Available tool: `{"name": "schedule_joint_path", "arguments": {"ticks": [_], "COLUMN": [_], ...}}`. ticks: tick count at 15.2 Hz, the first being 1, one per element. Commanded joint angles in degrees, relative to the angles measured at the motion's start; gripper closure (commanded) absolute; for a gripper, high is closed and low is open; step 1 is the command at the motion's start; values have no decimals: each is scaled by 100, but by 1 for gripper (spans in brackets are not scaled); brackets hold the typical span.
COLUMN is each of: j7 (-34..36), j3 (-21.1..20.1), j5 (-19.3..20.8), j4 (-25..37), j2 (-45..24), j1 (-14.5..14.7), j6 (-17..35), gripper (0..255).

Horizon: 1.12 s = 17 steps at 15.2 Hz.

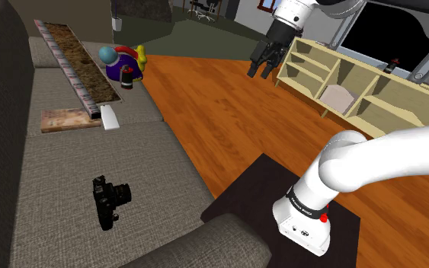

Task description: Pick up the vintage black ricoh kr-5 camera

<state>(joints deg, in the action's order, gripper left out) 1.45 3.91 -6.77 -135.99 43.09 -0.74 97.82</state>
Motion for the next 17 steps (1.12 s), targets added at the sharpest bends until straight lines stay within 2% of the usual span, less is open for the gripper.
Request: {"name": "schedule_joint_path", "arguments": {"ticks": [1,9,17], "j7": [0,732,1489], "j3": [0,-828,-1626], "j5": [0,-373,-520], "j4": [0,-303,-138], "j2": [0,-783,-2011], "j1": [0,327,573], "j6": [0,1089,2147], "gripper": [0,0,0]}}
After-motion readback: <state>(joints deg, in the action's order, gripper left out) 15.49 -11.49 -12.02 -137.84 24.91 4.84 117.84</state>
